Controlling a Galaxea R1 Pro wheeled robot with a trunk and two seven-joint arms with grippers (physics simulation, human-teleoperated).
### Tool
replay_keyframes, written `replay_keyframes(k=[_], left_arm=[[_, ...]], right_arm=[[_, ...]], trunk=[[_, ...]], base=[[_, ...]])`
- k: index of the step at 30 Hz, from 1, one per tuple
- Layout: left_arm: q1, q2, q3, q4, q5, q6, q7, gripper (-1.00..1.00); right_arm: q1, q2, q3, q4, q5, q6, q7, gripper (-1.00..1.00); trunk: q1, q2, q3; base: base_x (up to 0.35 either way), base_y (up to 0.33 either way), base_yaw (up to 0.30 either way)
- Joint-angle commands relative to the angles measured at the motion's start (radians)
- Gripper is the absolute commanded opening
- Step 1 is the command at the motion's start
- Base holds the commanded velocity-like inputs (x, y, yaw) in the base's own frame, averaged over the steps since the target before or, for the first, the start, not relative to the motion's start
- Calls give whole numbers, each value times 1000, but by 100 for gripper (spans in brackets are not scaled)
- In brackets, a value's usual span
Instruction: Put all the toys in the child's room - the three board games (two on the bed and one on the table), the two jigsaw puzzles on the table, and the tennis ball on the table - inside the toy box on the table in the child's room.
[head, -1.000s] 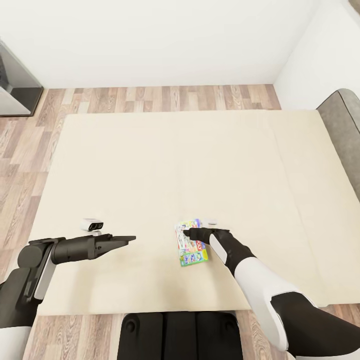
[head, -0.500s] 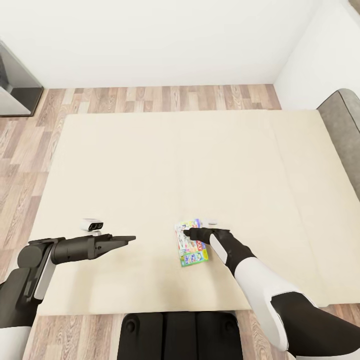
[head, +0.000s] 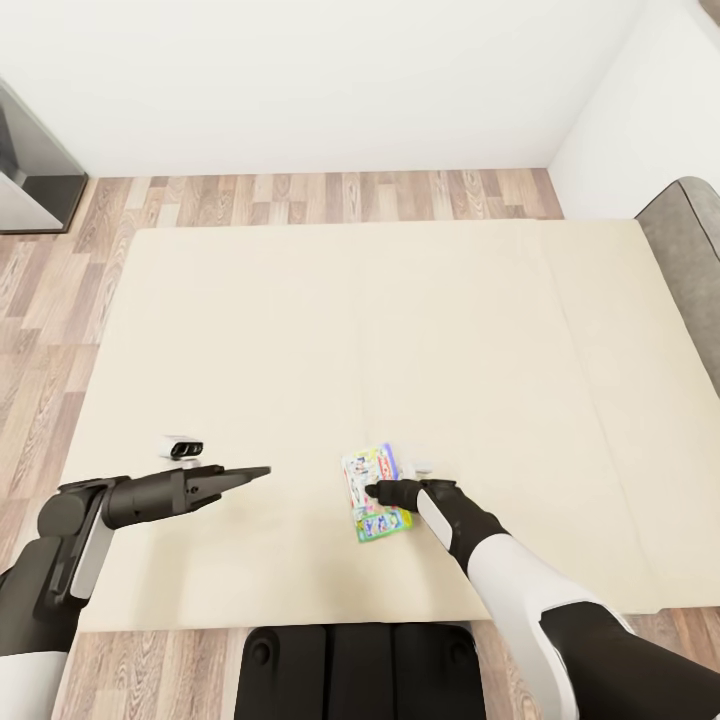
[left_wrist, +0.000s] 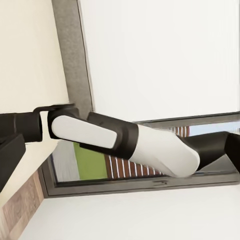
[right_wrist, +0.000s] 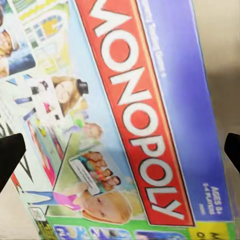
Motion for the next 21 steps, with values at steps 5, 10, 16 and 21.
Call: replay_keyframes(k=[5, 10, 16, 21], left_arm=[[0, 0, 1, 0, 2, 10, -4, 100], [0, 0, 1, 0, 3, 9, -4, 100], [0, 0, 1, 0, 3, 9, -4, 100], [0, 0, 1, 0, 3, 9, -4, 100]], right_arm=[[9, 0, 3, 0, -7, 4, -2, 100], [10, 0, 3, 0, -7, 5, -2, 100], [10, 0, 3, 0, -7, 8, 9, 100], [10, 0, 3, 0, -6, 9, 37, 100]], trunk=[[1, -2, -1], [1, -2, -1], [1, -2, -1], [1, -2, -1]], base=[[0, 0, 0], [0, 0, 0], [0, 0, 0], [0, 0, 0]])
